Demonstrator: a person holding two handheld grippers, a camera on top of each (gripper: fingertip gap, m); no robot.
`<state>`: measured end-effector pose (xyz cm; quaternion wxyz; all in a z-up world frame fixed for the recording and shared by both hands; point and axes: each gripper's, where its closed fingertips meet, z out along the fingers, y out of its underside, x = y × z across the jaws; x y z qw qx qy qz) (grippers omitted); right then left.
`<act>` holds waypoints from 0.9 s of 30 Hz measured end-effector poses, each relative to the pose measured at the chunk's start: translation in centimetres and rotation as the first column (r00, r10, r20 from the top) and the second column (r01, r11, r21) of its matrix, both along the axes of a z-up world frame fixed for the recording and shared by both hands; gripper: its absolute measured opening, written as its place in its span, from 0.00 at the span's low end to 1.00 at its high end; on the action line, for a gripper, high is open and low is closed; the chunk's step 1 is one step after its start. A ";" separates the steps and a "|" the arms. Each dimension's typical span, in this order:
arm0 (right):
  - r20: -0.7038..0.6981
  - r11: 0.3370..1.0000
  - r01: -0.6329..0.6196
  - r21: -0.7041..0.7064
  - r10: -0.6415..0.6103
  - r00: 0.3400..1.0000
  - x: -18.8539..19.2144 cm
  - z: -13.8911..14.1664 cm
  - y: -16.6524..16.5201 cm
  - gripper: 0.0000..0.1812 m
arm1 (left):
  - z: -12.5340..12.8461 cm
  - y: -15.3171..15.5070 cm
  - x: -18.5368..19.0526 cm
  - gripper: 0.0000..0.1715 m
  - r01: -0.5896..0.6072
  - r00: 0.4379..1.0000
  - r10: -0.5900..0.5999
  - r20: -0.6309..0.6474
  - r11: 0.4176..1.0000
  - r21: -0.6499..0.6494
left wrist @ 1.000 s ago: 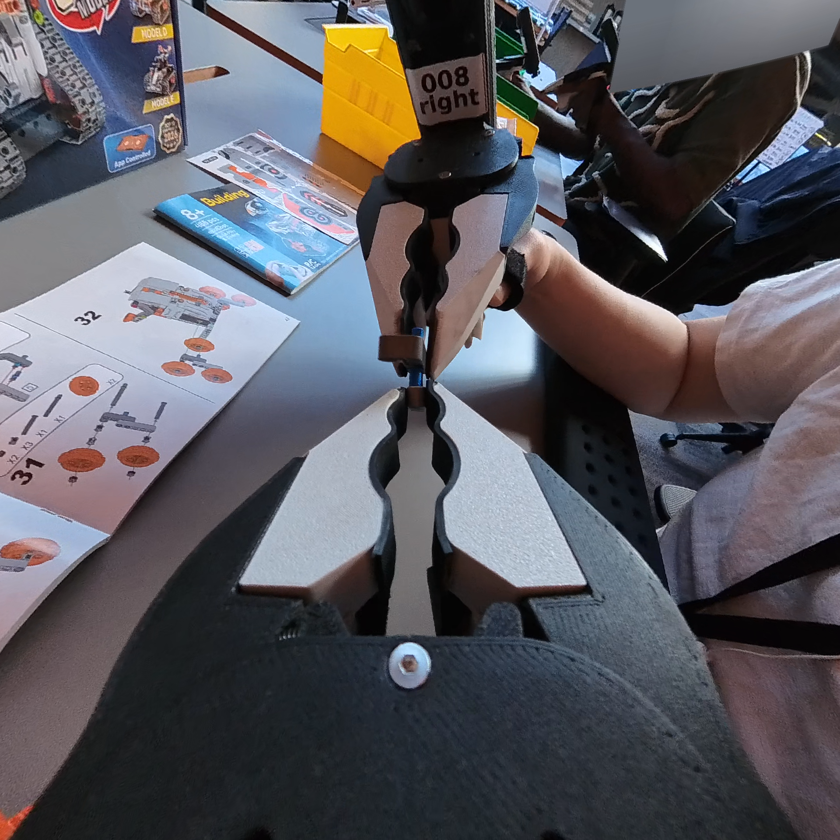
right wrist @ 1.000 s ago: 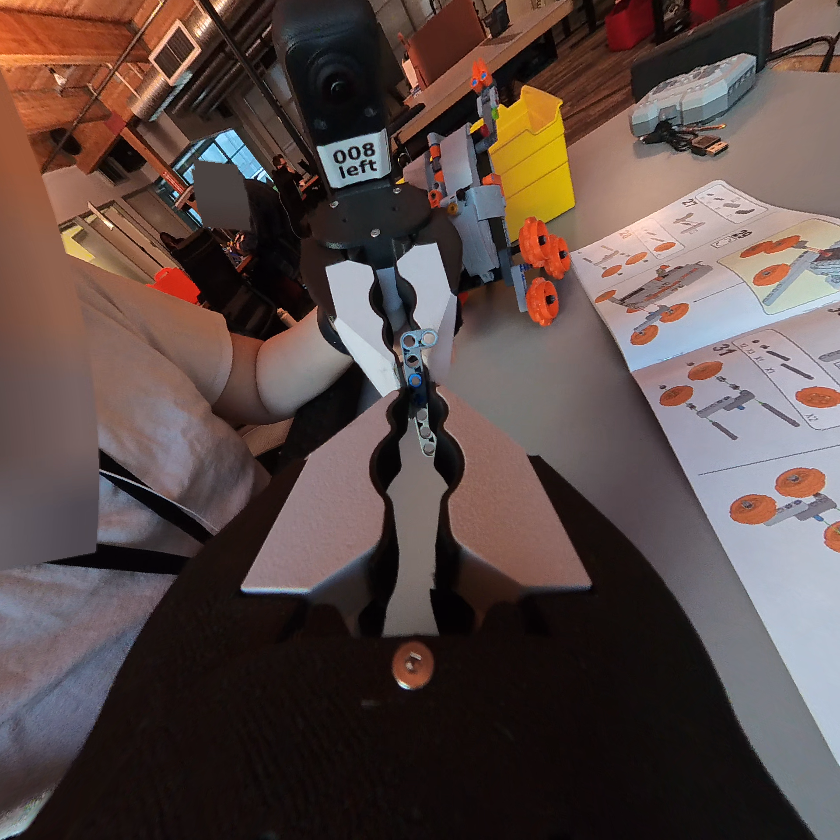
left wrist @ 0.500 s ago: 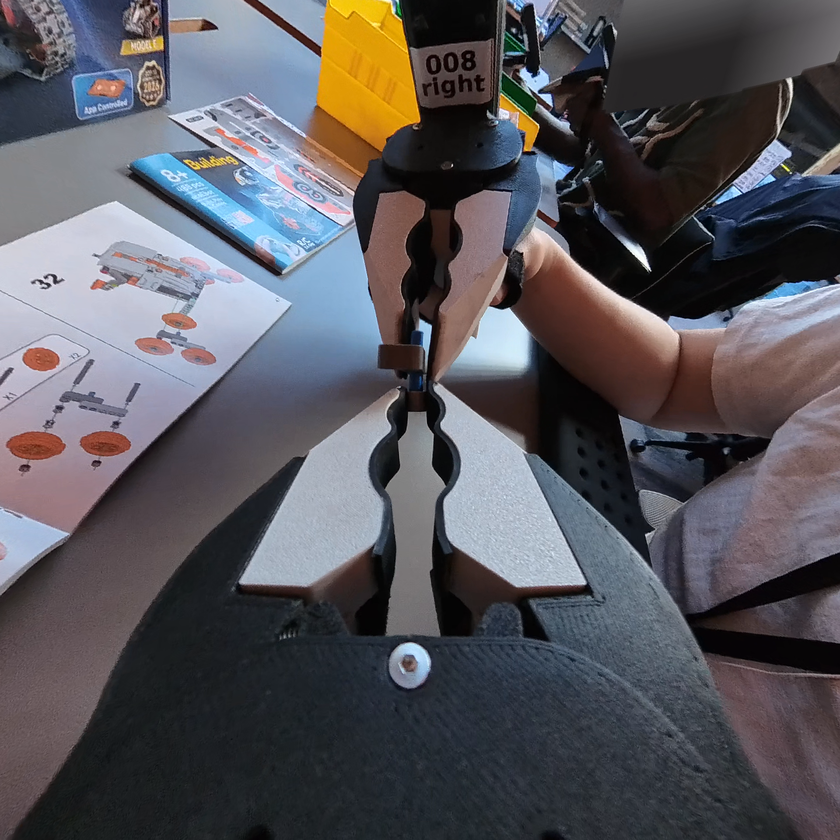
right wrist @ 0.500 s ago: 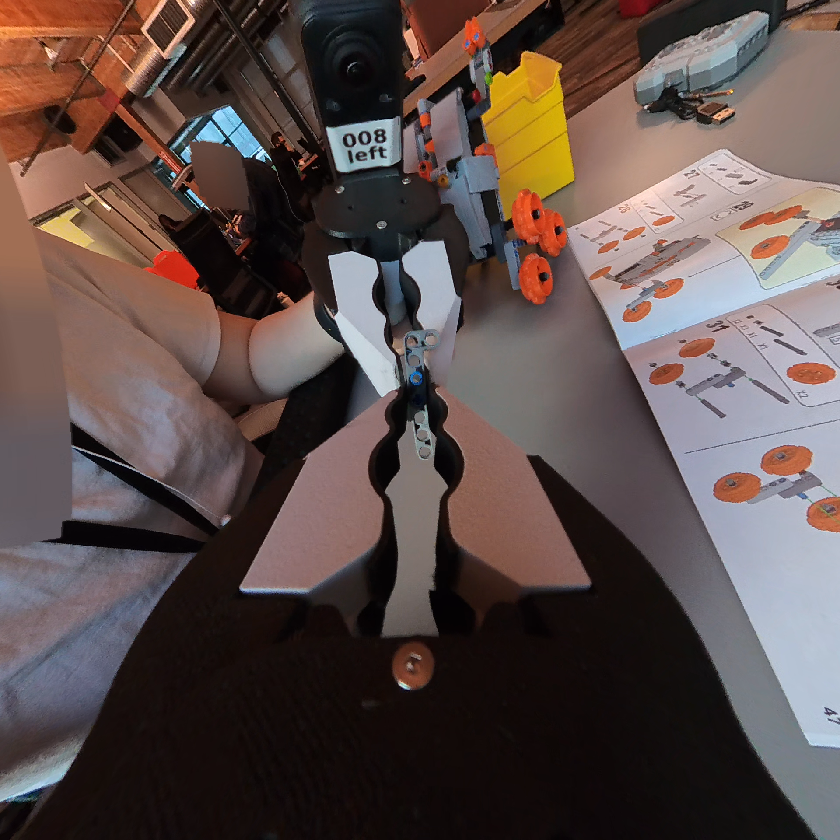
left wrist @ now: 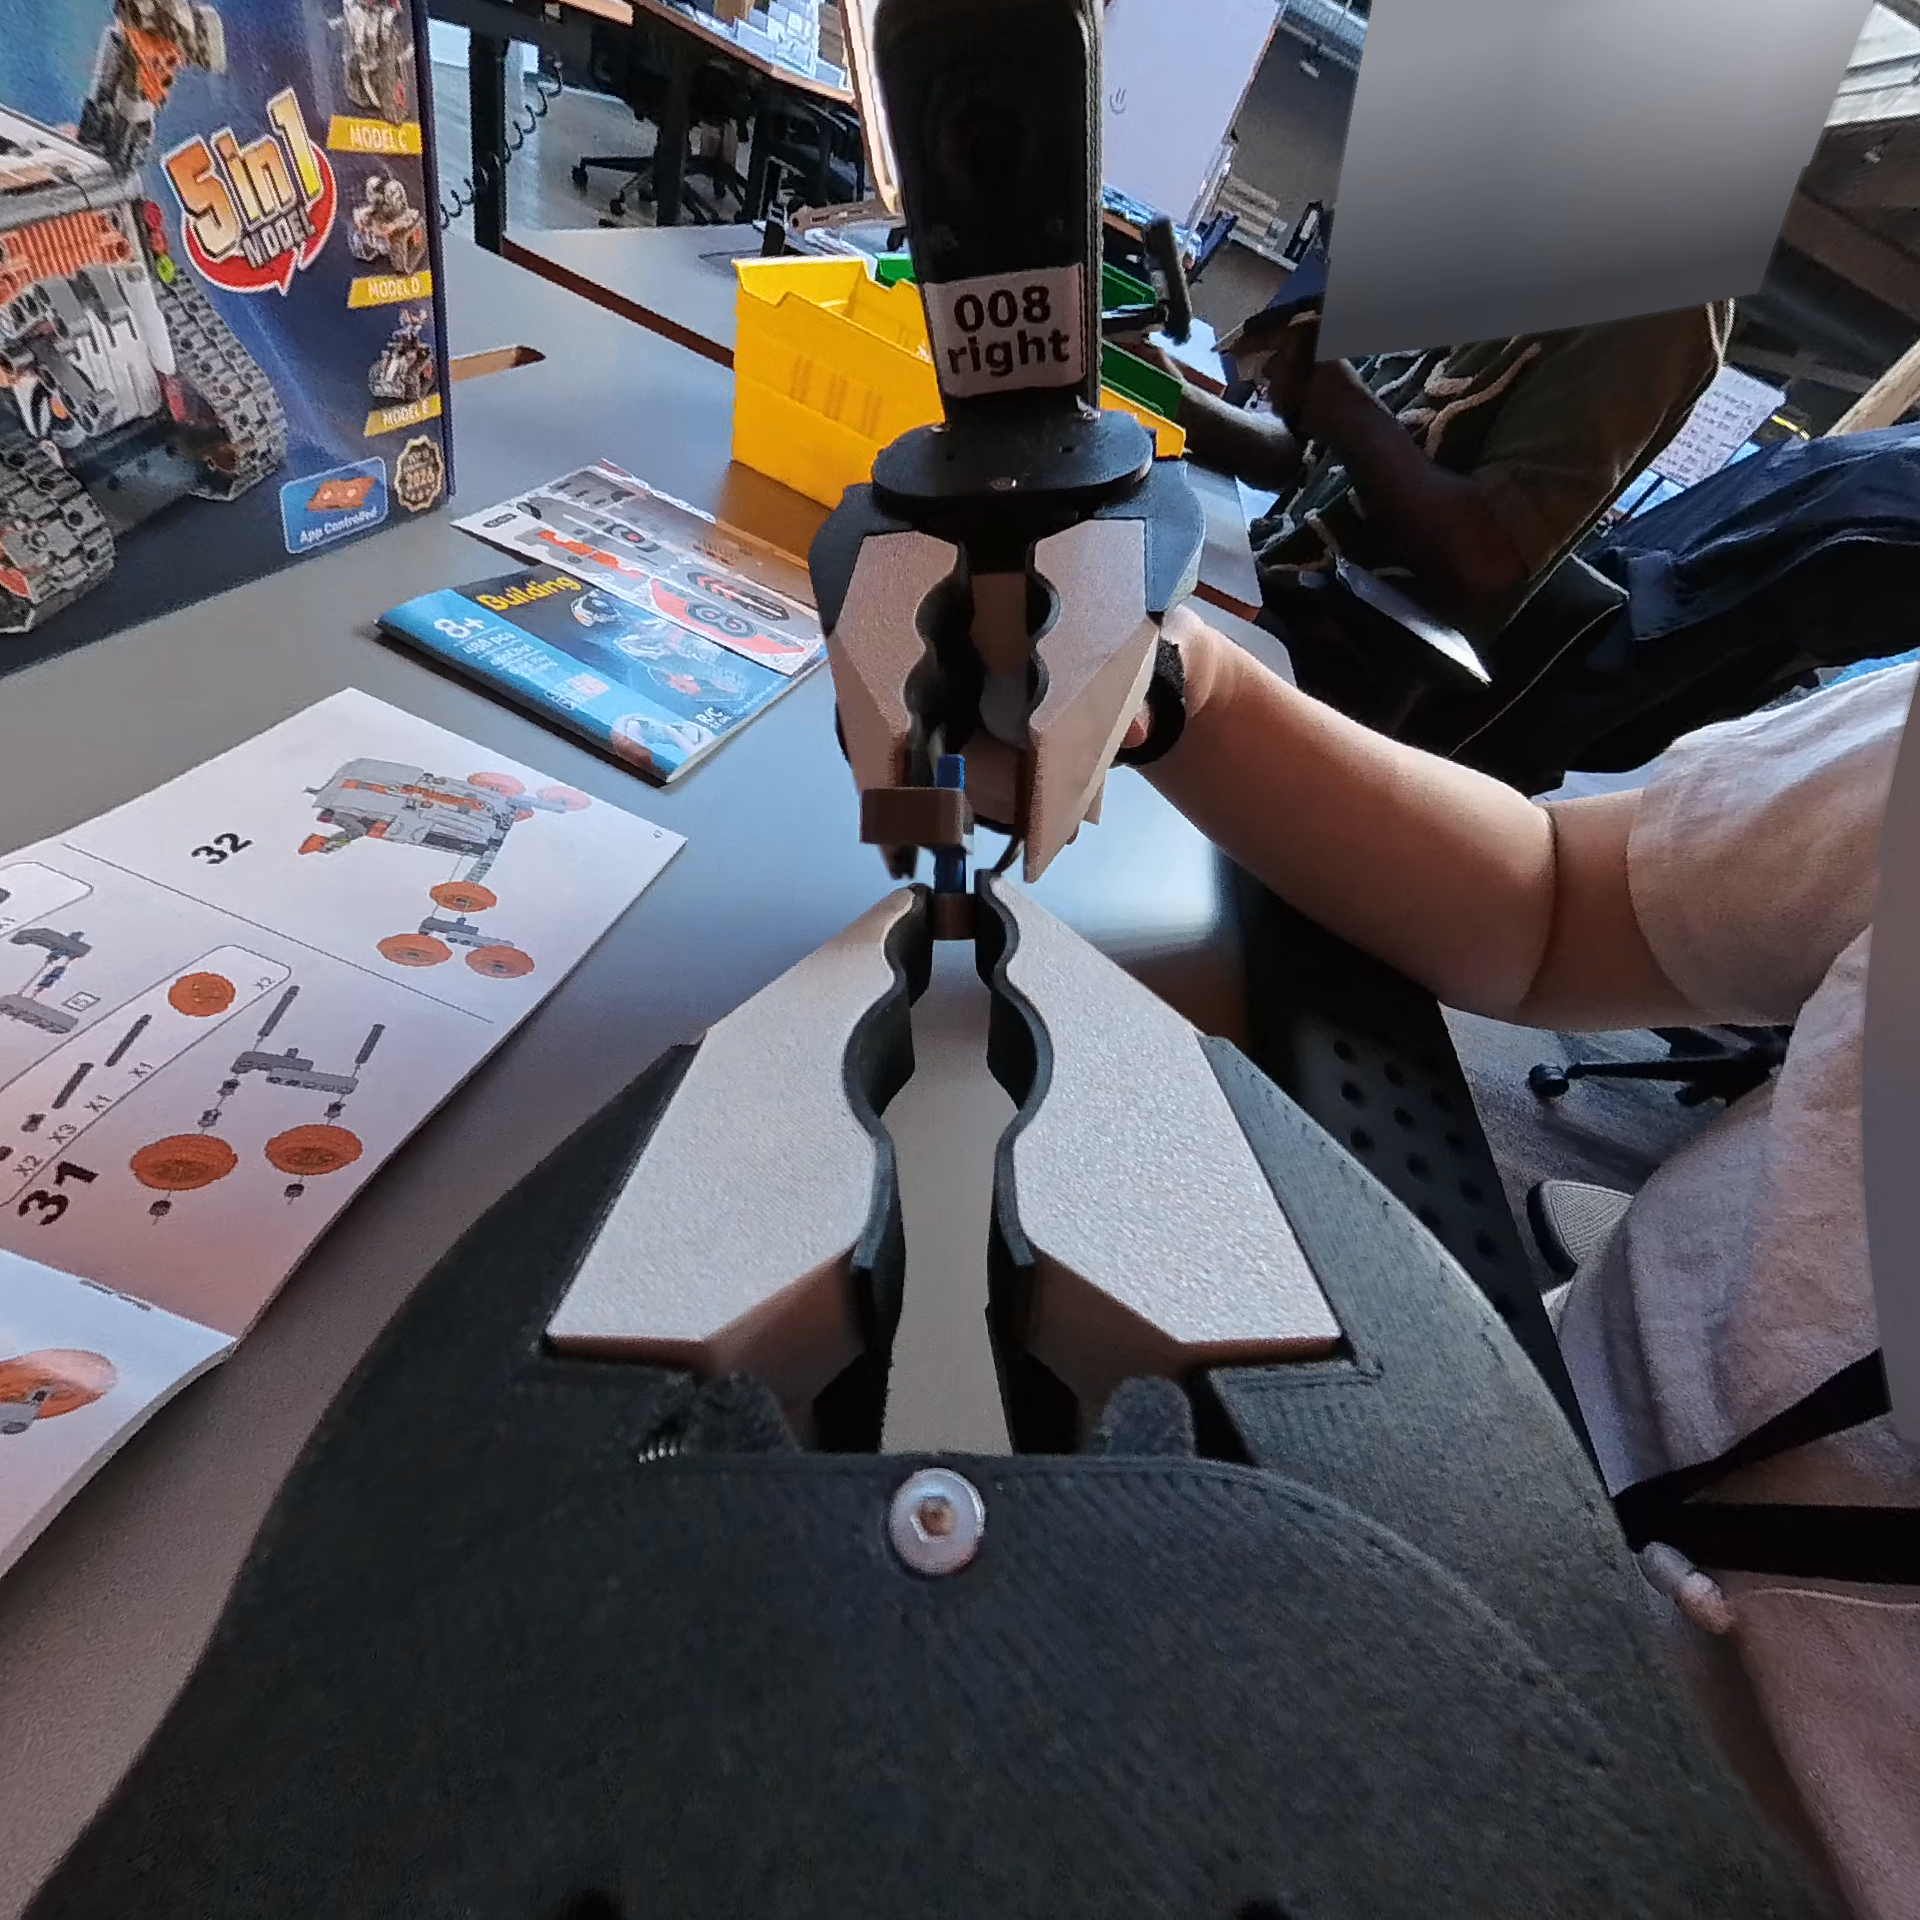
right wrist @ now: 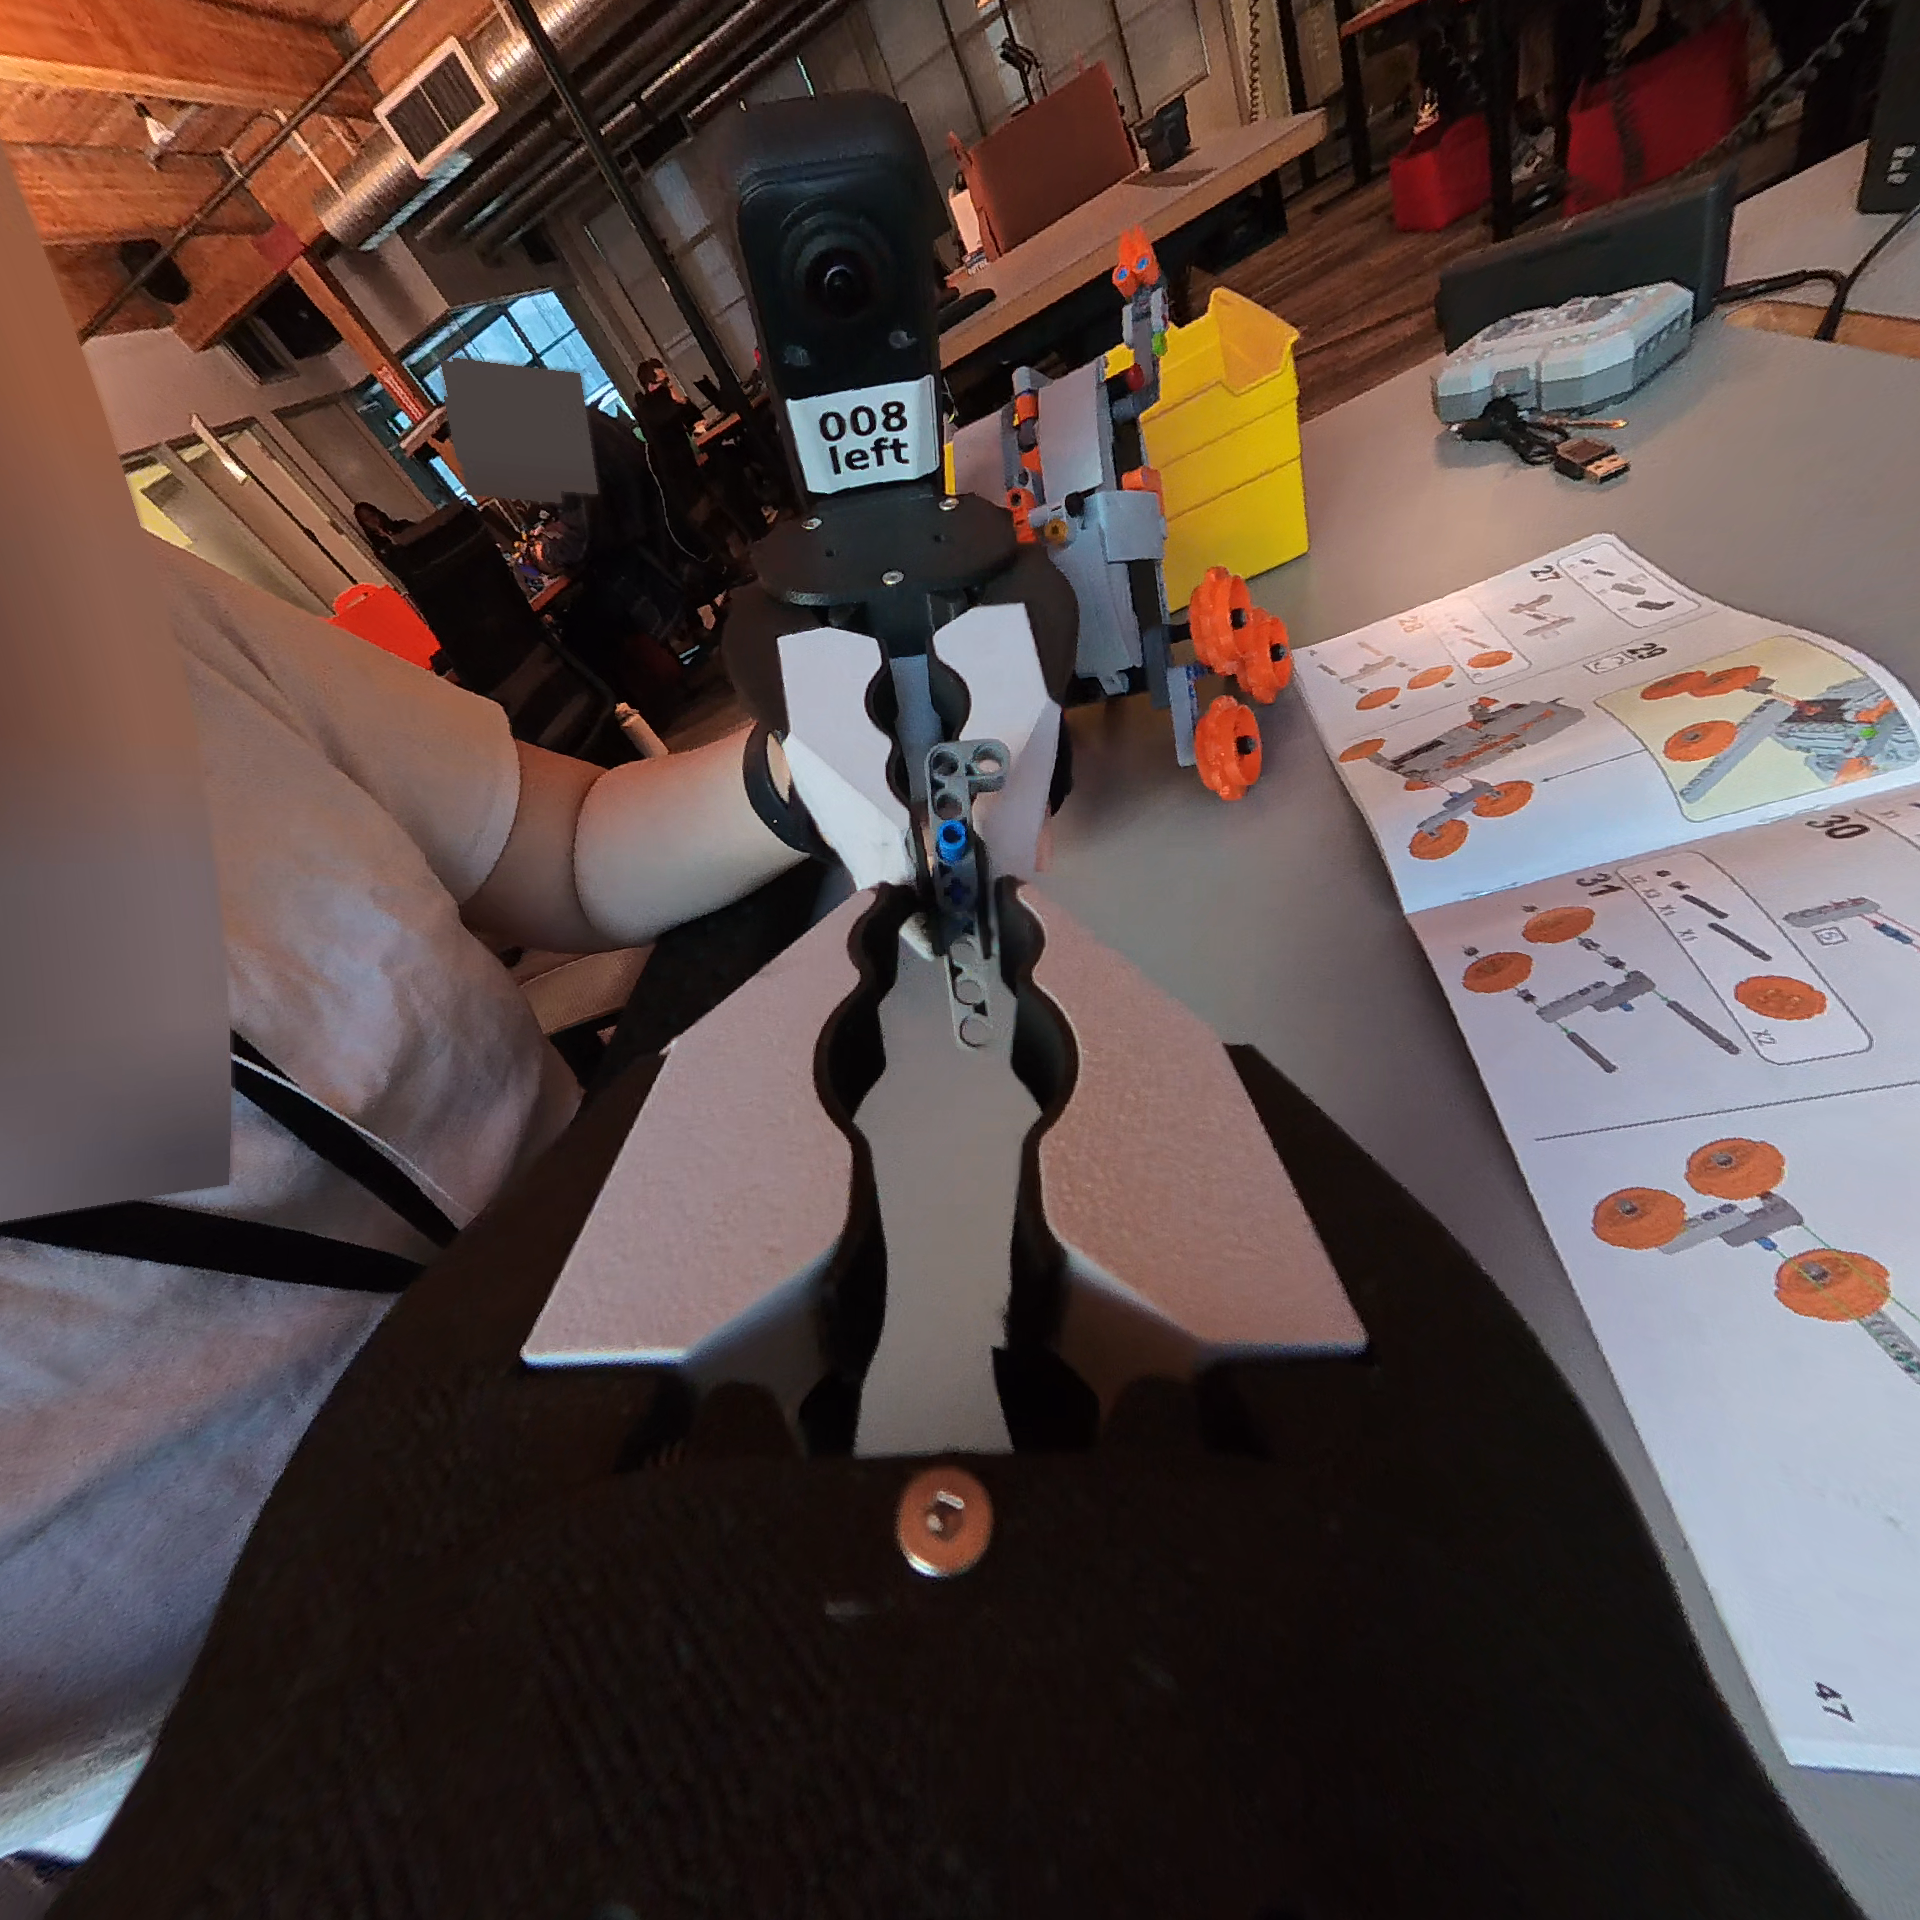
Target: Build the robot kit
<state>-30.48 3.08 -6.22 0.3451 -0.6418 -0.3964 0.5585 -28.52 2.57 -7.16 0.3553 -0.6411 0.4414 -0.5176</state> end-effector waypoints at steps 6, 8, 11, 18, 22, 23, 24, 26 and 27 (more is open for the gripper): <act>-0.018 0.992 0.037 0.123 -0.035 0.999 -0.1 1.0 0.2 0.22 | 1.0 0.4 -0.3 0.03 -0.025 0.998 0.026 0.055 1.000 -0.007; -0.007 0.979 0.024 0.204 -0.023 1.000 -0.2 1.3 -0.4 0.20 | 1.5 0.6 -0.5 0.03 -0.032 0.996 0.033 0.078 0.999 -0.017; 0.046 0.931 0.106 0.349 -0.130 0.990 -0.1 1.4 0.6 0.33 | 2.2 1.0 -0.8 0.03 -0.055 0.992 0.059 0.114 0.998 -0.040; 0.205 0.500 0.095 0.861 -0.512 0.834 1.0 2.0 2.6 0.38 | 4.6 0.9 -0.9 0.03 -0.073 0.973 0.105 0.207 0.985 -0.158; 0.124 0.295 0.077 0.953 -0.605 0.787 0.6 4.5 2.4 0.37 | 5.8 0.3 -0.7 0.03 -0.081 0.969 0.115 0.219 0.984 -0.160; 0.112 0.276 0.075 0.958 -0.601 0.791 0.3 5.1 2.2 0.37 | 6.3 0.1 -0.7 0.03 -0.077 0.965 0.116 0.234 0.982 -0.170; 0.101 0.261 0.075 0.962 -0.602 0.792 0.0 5.7 2.0 0.36 | 6.9 0.0 -0.7 0.03 -0.070 0.961 0.115 0.252 0.981 -0.181; 0.074 0.225 0.077 0.971 -0.595 0.801 -0.6 7.2 1.4 0.35 | 8.2 -0.1 -0.7 0.03 -0.069 0.950 0.126 0.287 0.977 -0.199; 0.055 0.197 0.082 0.977 -0.603 0.796 -0.8 8.1 1.3 0.33 | 8.9 -0.3 -0.7 0.03 -0.064 0.945 0.124 0.301 0.978 -0.199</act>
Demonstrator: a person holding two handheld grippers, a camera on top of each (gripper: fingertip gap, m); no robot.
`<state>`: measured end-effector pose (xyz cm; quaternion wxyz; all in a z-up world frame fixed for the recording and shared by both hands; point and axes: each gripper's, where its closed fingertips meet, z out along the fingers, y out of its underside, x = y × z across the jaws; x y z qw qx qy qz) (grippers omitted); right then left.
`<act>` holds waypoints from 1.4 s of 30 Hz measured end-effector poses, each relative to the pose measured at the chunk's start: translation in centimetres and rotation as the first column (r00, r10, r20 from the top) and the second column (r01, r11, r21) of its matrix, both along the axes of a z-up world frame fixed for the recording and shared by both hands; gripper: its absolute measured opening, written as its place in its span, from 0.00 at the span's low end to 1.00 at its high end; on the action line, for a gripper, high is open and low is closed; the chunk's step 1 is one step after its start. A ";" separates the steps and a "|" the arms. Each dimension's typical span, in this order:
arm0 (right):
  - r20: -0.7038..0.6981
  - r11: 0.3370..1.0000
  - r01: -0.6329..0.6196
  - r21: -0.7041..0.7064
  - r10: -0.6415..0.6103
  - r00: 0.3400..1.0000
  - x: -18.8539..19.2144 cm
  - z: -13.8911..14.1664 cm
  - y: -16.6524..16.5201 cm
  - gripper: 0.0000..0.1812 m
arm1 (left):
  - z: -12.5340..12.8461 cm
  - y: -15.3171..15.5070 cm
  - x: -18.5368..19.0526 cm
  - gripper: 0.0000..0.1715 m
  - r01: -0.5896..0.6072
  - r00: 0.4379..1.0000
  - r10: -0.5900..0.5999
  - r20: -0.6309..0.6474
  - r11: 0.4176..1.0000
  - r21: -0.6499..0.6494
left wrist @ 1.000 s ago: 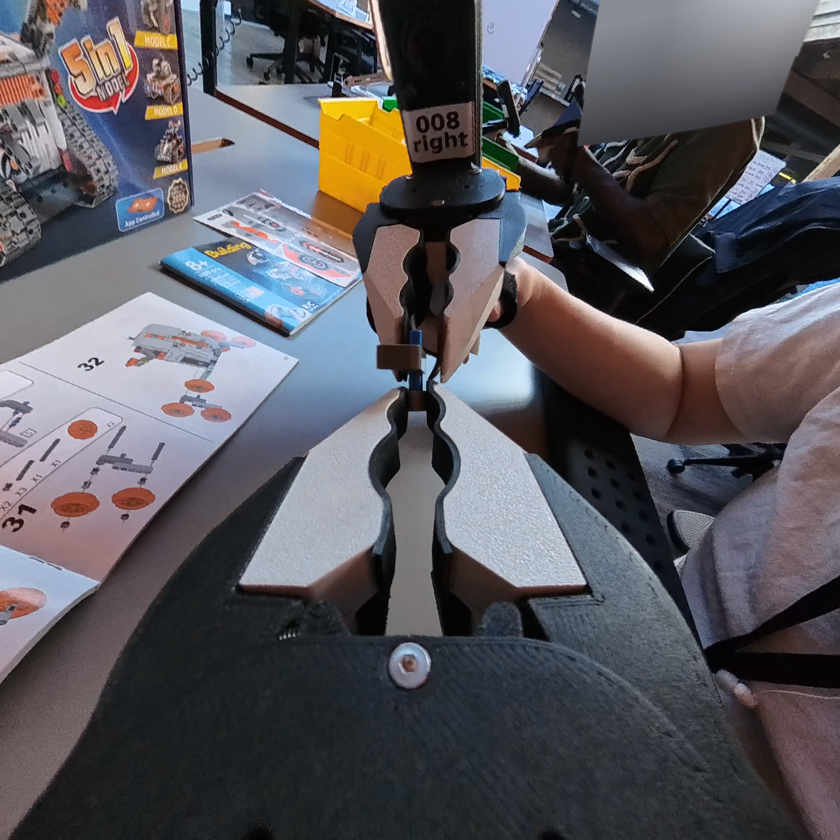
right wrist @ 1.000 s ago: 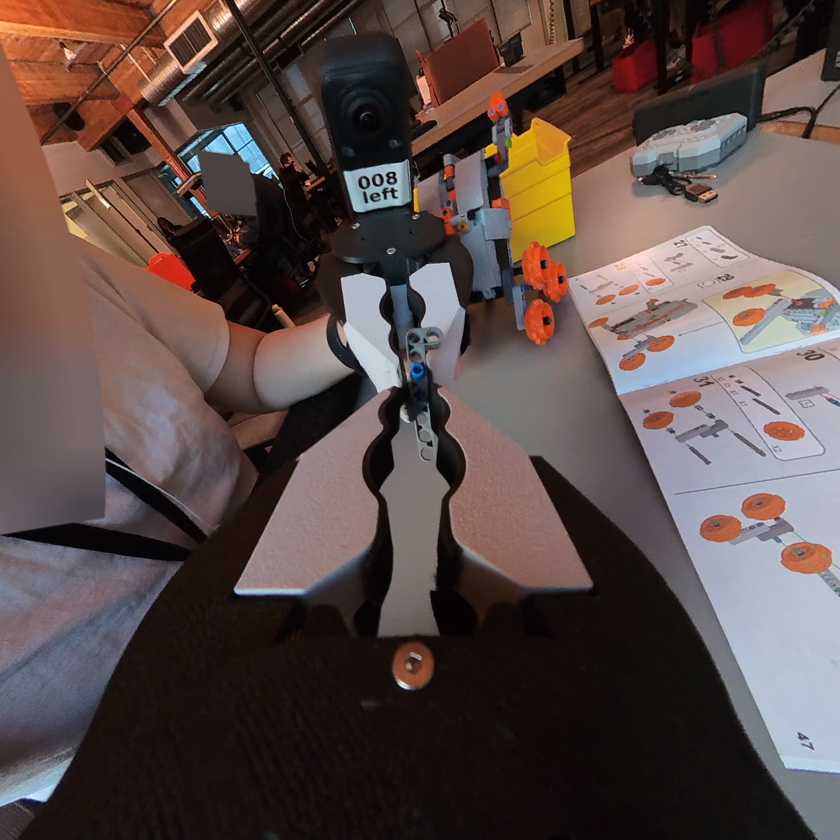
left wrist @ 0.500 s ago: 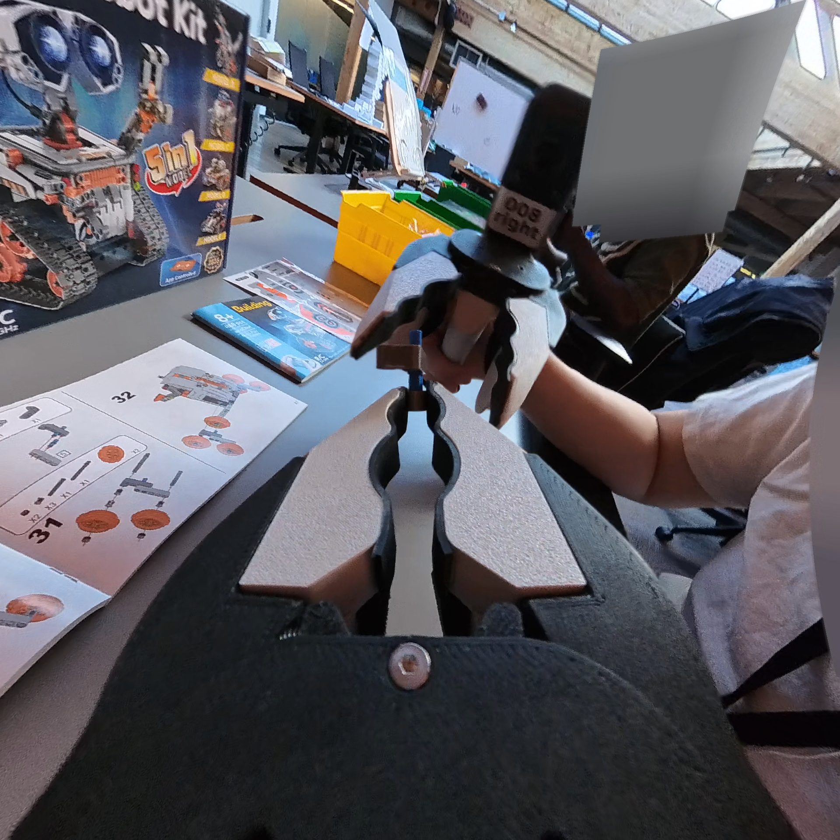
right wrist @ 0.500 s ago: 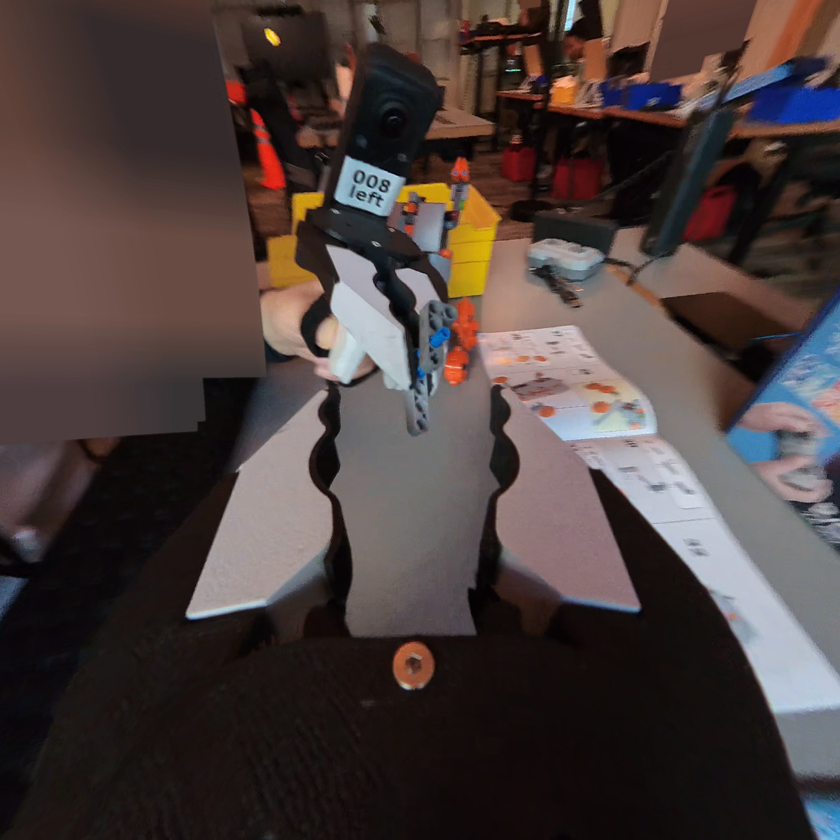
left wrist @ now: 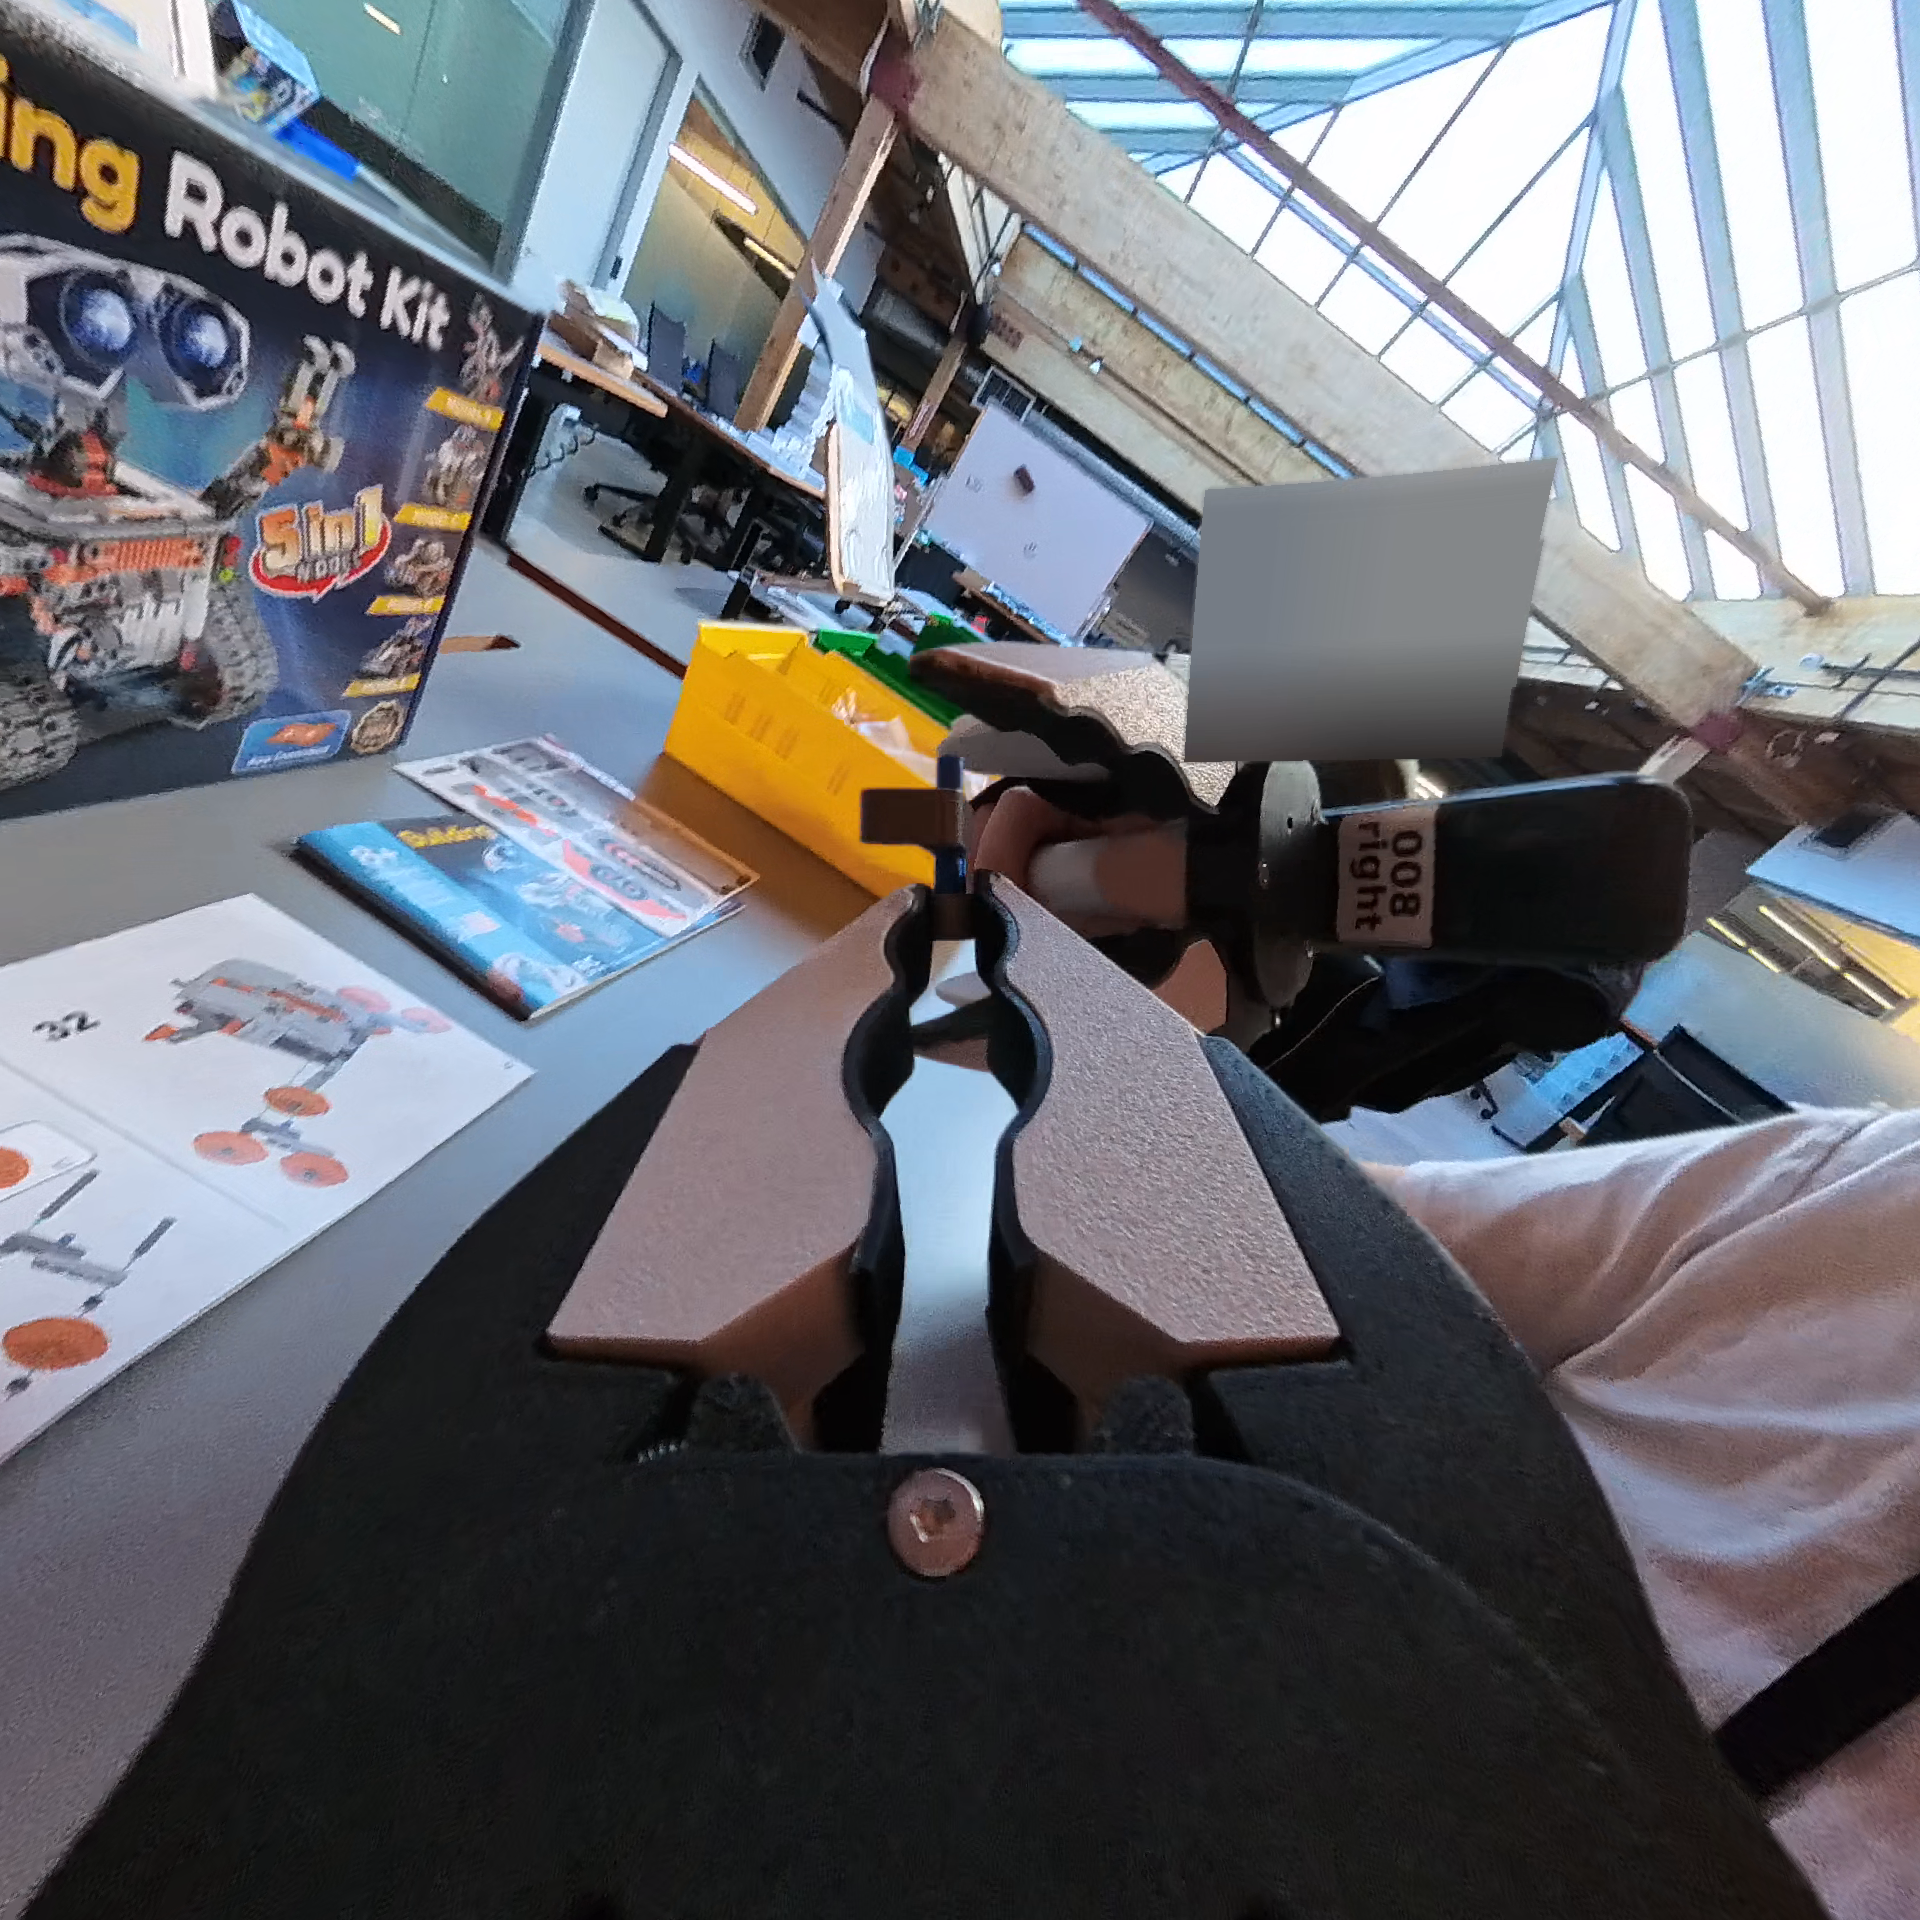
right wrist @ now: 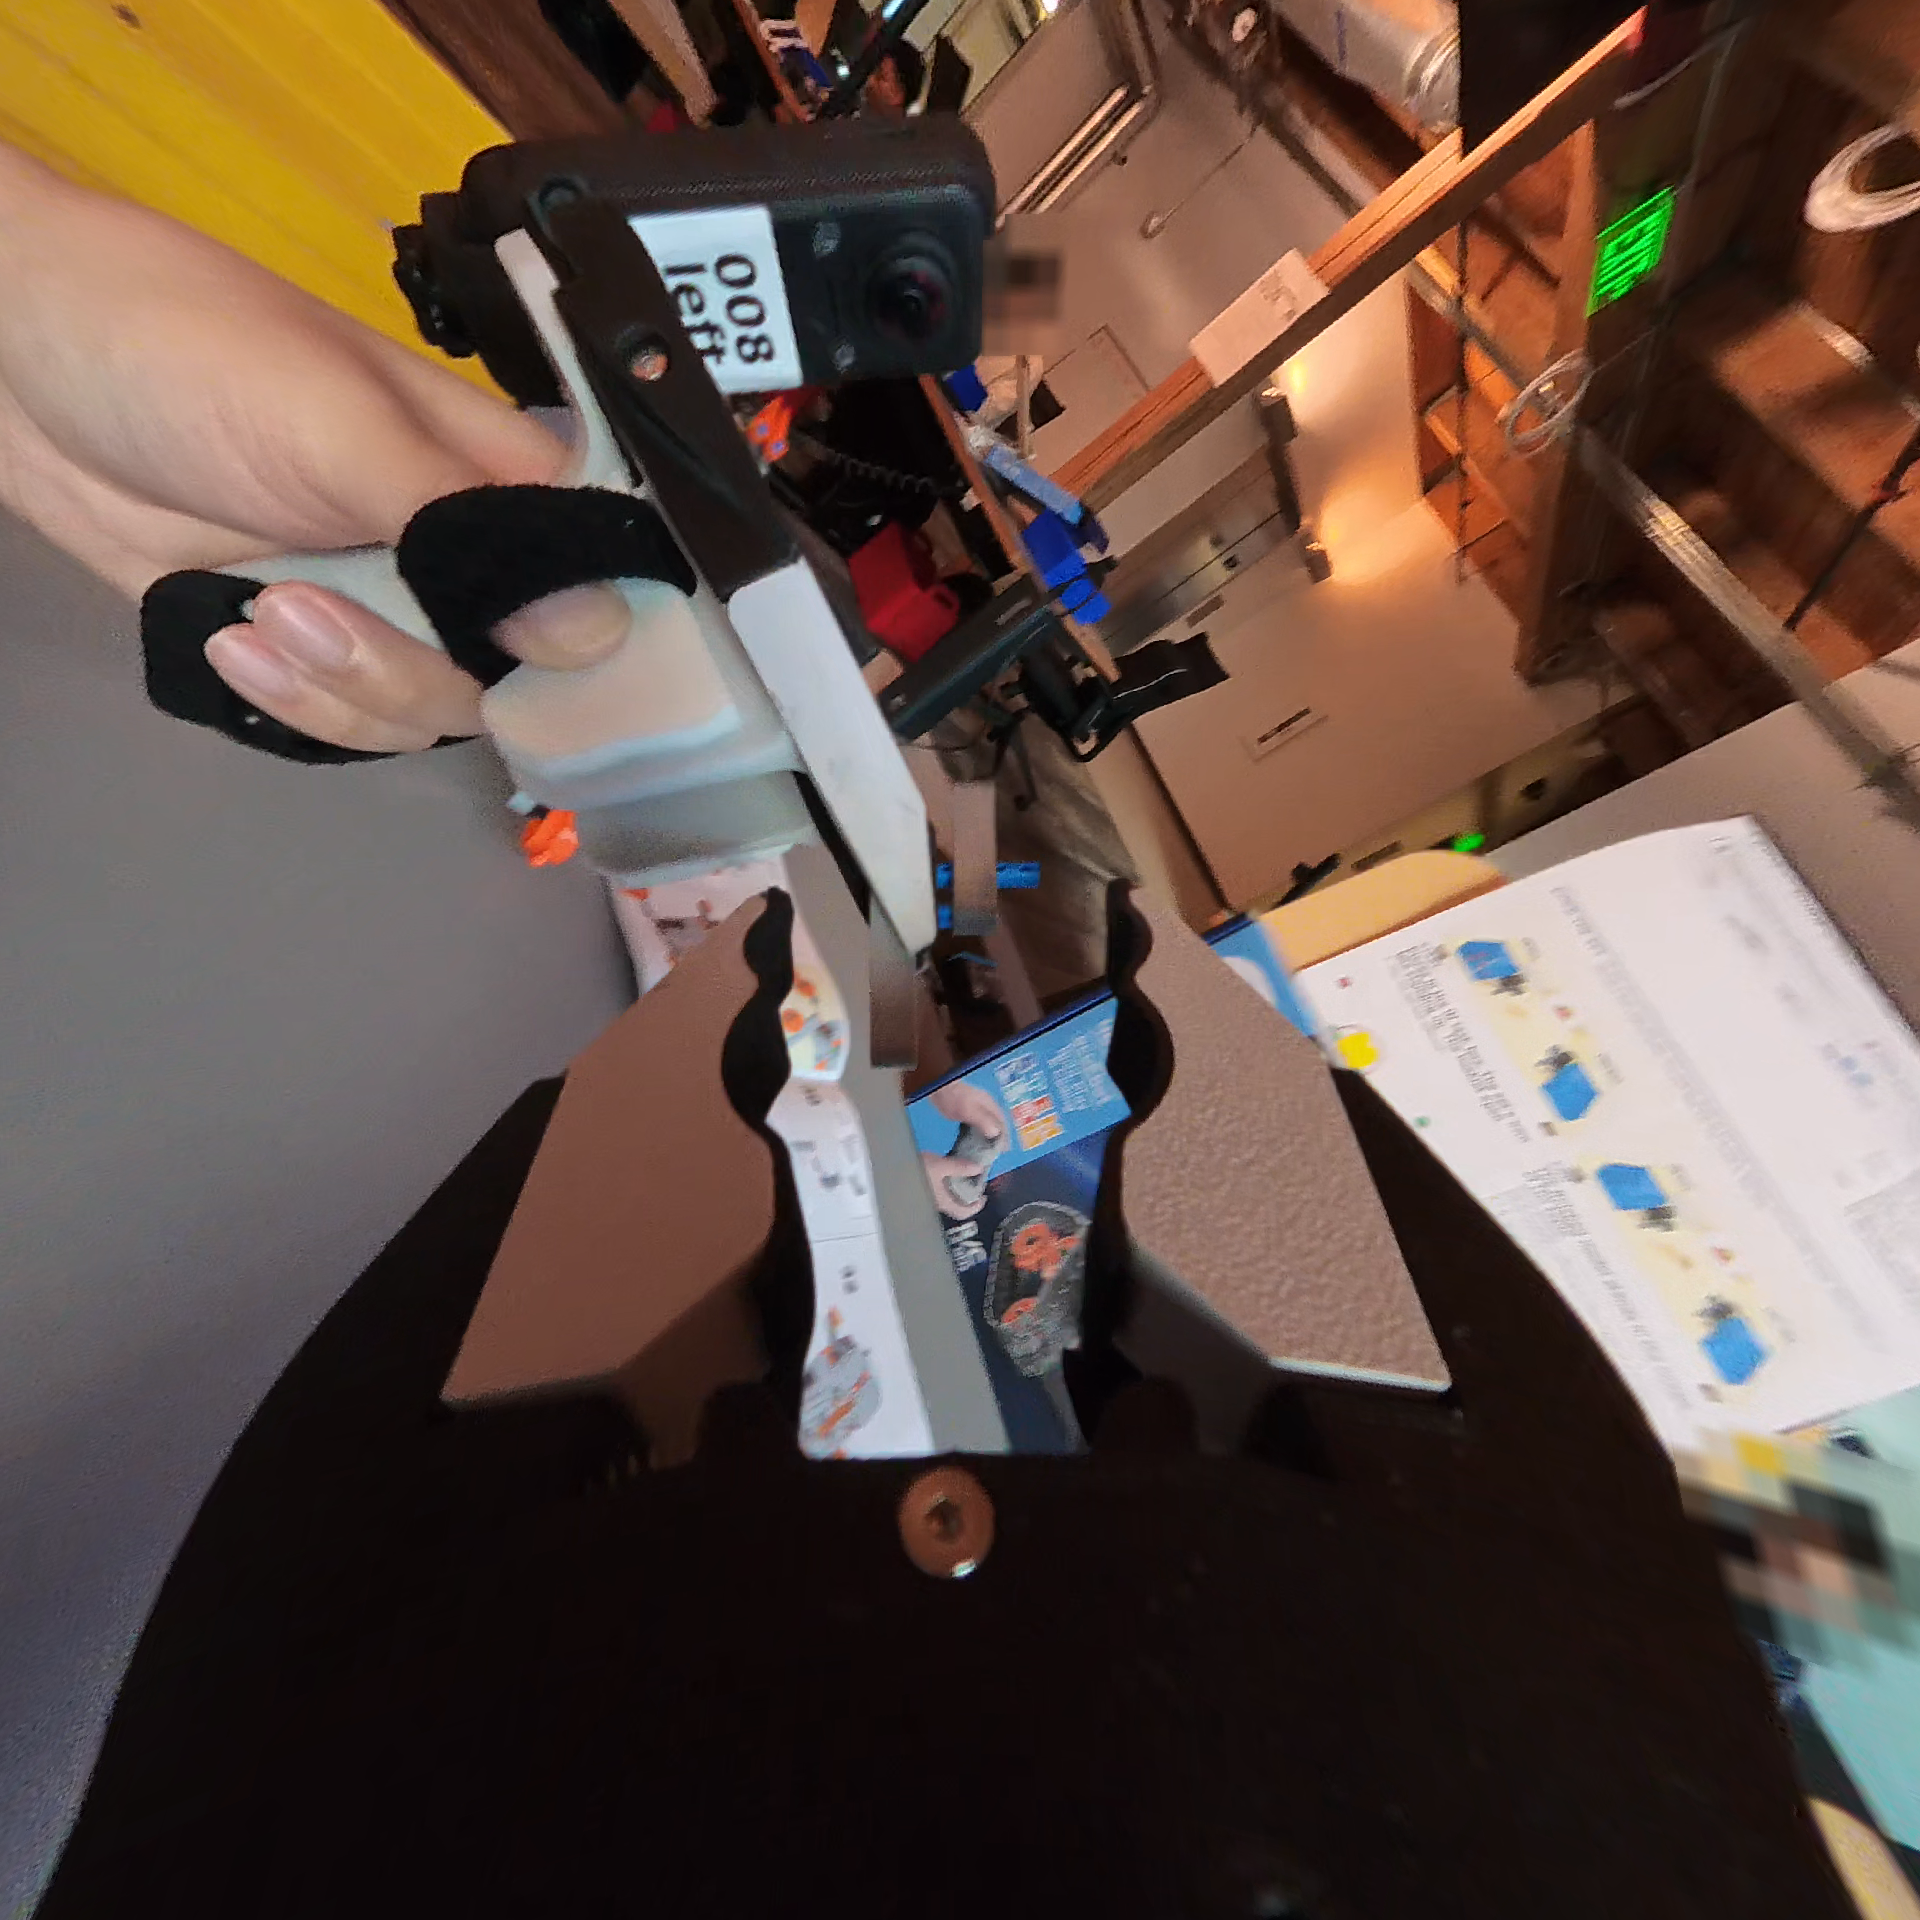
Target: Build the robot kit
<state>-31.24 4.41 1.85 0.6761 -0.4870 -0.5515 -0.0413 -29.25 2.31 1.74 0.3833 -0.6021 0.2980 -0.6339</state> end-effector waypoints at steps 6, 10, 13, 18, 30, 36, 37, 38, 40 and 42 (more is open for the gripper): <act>0.038 0.997 0.004 0.077 -0.007 0.999 -0.1 3.8 -0.2 0.27 | 4.1 -1.1 -0.1 0.03 0.012 0.998 -0.015 0.054 0.998 0.056; 0.039 0.989 -0.046 0.141 0.041 0.998 -0.1 5.8 -1.4 0.24 | 5.7 -1.6 -0.1 0.03 0.024 0.998 -0.029 0.059 0.996 0.087; 0.061 0.985 -0.057 0.161 0.048 0.997 0.0 6.3 -1.4 0.24 | 6.4 -1.9 0.1 0.03 0.036 0.997 -0.043 0.070 0.995 0.093; 0.089 0.980 -0.078 0.183 0.063 0.994 -0.1 6.9 -1.6 0.22 | 7.2 -2.2 0.2 0.03 0.040 0.996 -0.049 0.074 0.993 0.114; 0.123 0.974 -0.113 0.197 0.089 0.988 -0.3 7.2 -2.0 0.19 | 7.8 -2.6 0.3 0.03 0.067 0.995 -0.077 0.064 0.987 0.145; 0.129 0.970 -0.114 0.213 0.088 0.988 -0.3 7.6 -2.3 0.18 | 8.3 -2.8 0.3 0.03 0.080 0.992 -0.092 0.082 0.987 0.137; 0.129 0.970 -0.116 0.215 0.090 0.988 -0.3 7.6 -2.4 0.18 | 8.3 -2.8 0.4 0.03 0.085 0.992 -0.097 0.083 0.987 0.138; 0.131 0.969 -0.117 0.215 0.090 0.987 -0.3 7.6 -2.5 0.18 | 8.3 -2.9 0.4 0.03 0.091 0.991 -0.103 0.085 0.986 0.137; 0.135 0.968 -0.118 0.222 0.089 0.987 -0.4 7.7 -2.6 0.18 | 8.4 -3.1 0.4 0.04 0.109 0.988 -0.121 0.094 0.986 0.127; 0.139 0.967 -0.119 0.225 0.089 0.986 -0.4 7.7 -2.8 0.18 | 8.4 -3.3 0.3 0.05 0.131 0.984 -0.143 0.104 0.985 0.112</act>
